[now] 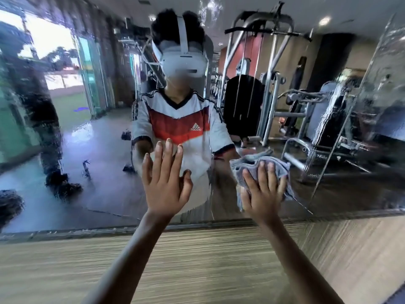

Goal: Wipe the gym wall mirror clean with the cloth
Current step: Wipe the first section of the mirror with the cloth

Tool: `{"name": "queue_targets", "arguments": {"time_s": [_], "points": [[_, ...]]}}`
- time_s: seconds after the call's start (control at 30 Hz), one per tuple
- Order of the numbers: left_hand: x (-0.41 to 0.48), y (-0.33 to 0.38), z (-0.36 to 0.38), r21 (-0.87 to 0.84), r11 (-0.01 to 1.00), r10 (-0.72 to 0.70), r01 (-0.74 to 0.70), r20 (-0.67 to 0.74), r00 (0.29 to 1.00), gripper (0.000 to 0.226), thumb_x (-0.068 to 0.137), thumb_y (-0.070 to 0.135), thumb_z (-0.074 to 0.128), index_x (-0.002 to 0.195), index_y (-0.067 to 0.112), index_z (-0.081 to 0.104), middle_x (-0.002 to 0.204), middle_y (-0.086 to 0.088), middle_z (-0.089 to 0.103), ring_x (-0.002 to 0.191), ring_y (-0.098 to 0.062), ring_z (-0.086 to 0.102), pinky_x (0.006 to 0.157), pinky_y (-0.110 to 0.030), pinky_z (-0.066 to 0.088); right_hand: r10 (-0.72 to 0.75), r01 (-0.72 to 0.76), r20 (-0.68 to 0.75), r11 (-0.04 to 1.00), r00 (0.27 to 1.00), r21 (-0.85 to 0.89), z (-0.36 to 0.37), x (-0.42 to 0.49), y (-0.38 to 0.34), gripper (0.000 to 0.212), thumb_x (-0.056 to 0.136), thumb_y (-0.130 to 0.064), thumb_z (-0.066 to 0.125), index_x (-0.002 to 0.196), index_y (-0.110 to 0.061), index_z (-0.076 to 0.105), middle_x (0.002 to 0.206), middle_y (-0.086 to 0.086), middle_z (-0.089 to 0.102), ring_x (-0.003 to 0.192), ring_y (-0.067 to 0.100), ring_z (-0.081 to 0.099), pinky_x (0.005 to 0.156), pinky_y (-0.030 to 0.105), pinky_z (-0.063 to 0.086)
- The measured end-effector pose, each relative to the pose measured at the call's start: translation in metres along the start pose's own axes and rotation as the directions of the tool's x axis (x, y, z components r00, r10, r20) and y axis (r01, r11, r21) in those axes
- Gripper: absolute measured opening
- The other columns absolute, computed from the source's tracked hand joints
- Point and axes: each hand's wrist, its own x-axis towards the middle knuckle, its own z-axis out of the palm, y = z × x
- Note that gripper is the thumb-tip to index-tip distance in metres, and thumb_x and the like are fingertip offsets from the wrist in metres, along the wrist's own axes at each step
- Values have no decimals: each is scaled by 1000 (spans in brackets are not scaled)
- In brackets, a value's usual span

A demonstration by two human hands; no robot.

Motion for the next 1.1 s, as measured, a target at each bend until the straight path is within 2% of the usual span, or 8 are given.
{"name": "queue_targets", "arguments": {"time_s": [0.2, 0.37, 0.5, 0.6, 0.77, 0.93, 1.03, 1.1], "points": [[6, -8, -14, -57, 998, 34, -27, 116, 993, 58, 98, 35, 42, 147, 5, 45, 157, -20, 36, 148, -33, 30, 109, -61, 32, 391, -391, -77, 920, 917, 21, -9, 101, -6, 56, 106, -40, 25, 158, -22, 21, 162, 18, 21, 149, 38, 22, 114, 68, 16], [8, -8, -18, -78, 997, 26, -15, 149, 988, 58, 100, 37, 36, 147, 5, 44, 157, -20, 35, 148, -33, 29, 106, -63, 35, 78, -75, -67, 996, 995, 49, -3, 96, -33, 55, 104, -40, 32, 156, -22, 24, 163, 10, 18, 151, 31, 16, 118, 63, 13], [19, -5, -23, -85, 996, 28, -14, 166, 986, 59, 97, 36, 41, 148, 5, 45, 159, -20, 33, 150, -32, 27, 108, -62, 32, -169, 169, 35, 986, 985, 2, 1, 26, -8, 61, 100, -41, 40, 157, -33, 22, 167, 1, 13, 153, 26, 16, 116, 62, 18], [40, -10, -31, -90, 994, 70, -54, 175, 982, 60, 95, 34, 45, 149, 6, 45, 160, -16, 31, 150, -30, 27, 112, -60, 27, 59, -58, 12, 998, 998, -9, -5, 17, 15, 55, 104, -44, 32, 157, -35, 23, 167, 1, 11, 153, 27, 14, 114, 63, 19], [81, -16, -30, -53, 992, 123, -117, 148, 981, 61, 95, 34, 49, 149, 6, 45, 160, -17, 31, 149, -31, 30, 113, -59, 25, 475, -473, -80, 880, 876, 41, -11, 117, 12, 55, 107, -47, 21, 157, -25, 19, 161, 20, 26, 149, 37, 21, 115, 67, 15], [105, -6, -20, -53, 995, 93, -88, 108, 990, 60, 95, 35, 47, 148, 8, 46, 160, -17, 31, 150, -30, 27, 112, -58, 24, 169, -167, -74, 986, 983, 27, -13, 146, -31, 54, 105, -44, 28, 155, -26, 17, 161, 9, 17, 150, 27, 13, 119, 60, 7], [106, -2, -17, -35, 997, 65, -63, 73, 995, 59, 95, 38, 45, 148, 12, 48, 159, -15, 34, 149, -28, 29, 110, -56, 24, -82, 82, -7, 997, 997, -2, -11, 101, -18, 57, 101, -39, 43, 155, -27, 27, 162, 9, 23, 151, 29, 18, 117, 63, 16], [107, -5, -18, -7, 996, 87, -86, 46, 995, 56, 97, 38, 41, 147, 14, 50, 158, -12, 37, 147, -26, 32, 108, -52, 25, -117, 117, 7, 993, 993, -30, -10, 75, 4, 56, 101, -39, 43, 155, -29, 29, 165, 4, 19, 152, 28, 19, 116, 64, 20]]}}
